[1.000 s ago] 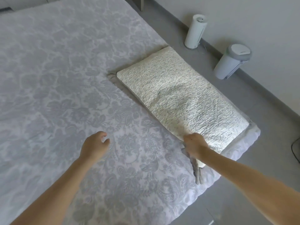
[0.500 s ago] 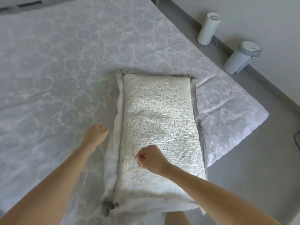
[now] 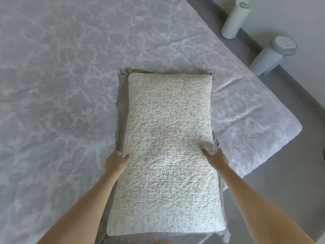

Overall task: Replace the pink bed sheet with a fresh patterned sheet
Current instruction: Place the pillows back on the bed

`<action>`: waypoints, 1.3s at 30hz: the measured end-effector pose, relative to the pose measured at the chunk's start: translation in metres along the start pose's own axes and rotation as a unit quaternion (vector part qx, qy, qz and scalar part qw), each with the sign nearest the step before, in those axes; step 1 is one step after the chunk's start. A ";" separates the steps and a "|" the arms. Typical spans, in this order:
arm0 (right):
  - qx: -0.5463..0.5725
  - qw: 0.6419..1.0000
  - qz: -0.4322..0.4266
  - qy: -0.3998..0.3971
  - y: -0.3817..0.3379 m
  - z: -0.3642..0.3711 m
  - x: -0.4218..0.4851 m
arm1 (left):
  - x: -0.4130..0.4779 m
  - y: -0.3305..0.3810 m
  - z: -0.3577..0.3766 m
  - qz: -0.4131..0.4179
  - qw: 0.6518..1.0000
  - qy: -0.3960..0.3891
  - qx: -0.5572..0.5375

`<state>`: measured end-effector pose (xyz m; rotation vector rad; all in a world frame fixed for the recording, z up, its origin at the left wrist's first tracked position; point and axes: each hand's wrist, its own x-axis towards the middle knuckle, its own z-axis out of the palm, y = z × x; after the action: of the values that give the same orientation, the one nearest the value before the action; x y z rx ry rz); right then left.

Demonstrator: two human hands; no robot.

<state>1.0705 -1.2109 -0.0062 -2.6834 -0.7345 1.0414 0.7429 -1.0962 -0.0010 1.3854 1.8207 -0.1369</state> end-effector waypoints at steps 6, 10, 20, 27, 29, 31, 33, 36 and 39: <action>0.004 0.998 0.051 0.035 -0.008 0.038 0.051 | 0.043 0.006 0.036 -0.019 0.999 -0.036 -0.026; 0.016 0.993 0.027 0.117 -0.003 0.053 0.058 | 0.057 0.006 0.054 -0.029 0.992 -0.001 -0.124; 0.095 0.929 -0.115 0.338 -0.071 -0.006 0.008 | 0.005 0.070 -0.034 0.133 0.949 0.267 -0.106; 0.141 0.925 -0.134 0.327 -0.171 -0.023 -0.052 | -0.013 0.102 -0.180 0.194 0.898 0.393 -0.047; 0.171 0.914 -0.163 0.331 -0.215 -0.016 -0.075 | -0.015 0.087 -0.227 0.184 0.885 0.423 -0.059; 0.191 0.900 -0.200 0.338 -0.261 -0.008 -0.096 | -0.013 0.068 -0.274 0.178 0.874 0.448 -0.070; 0.204 0.885 -0.238 0.343 -0.320 0.007 -0.121 | -0.005 0.041 -0.330 0.168 0.863 0.469 -0.085; 0.211 0.876 -0.284 0.326 -0.404 0.027 -0.153 | 0.012 0.006 -0.406 0.144 0.858 0.482 -0.104; 0.206 0.870 -0.331 0.302 -0.506 0.064 -0.186 | 0.039 -0.042 -0.493 0.110 0.853 0.494 -0.126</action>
<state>0.7155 -0.8680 0.2202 -1.9522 -1.0255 0.1348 0.4404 -0.8205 0.2802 1.5794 2.3090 1.0897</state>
